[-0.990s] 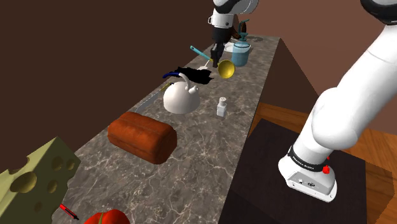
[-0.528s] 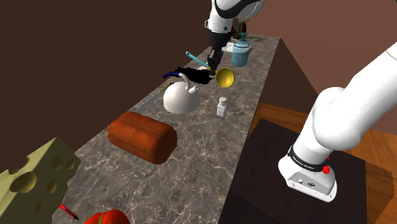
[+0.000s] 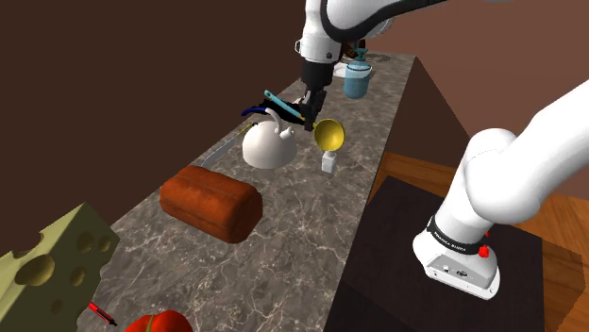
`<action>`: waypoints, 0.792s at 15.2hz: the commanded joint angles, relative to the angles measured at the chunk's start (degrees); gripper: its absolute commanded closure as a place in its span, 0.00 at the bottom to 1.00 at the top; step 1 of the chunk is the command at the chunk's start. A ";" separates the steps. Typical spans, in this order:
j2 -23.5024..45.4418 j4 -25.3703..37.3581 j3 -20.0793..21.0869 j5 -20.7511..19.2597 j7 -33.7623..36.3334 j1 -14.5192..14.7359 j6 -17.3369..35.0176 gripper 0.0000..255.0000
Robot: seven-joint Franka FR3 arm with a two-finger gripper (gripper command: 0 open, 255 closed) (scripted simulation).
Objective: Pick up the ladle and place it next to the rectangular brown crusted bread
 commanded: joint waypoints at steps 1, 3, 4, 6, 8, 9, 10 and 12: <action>-1.29 -1.25 2.09 0.81 2.81 1.11 0.39 1.00; -2.28 -2.13 4.23 1.71 5.55 2.27 0.71 1.00; -2.68 -2.47 5.31 2.18 6.93 2.86 0.87 1.00; -3.28 -2.95 7.50 3.13 9.71 4.05 1.21 1.00; -3.60 -3.16 9.72 4.07 12.51 5.24 1.59 1.00; -3.66 -3.16 10.83 4.54 13.92 5.83 1.79 1.00; -3.65 -3.10 11.96 4.99 15.33 6.42 2.00 1.00; -3.42 -2.78 14.23 5.84 18.18 7.54 2.44 1.00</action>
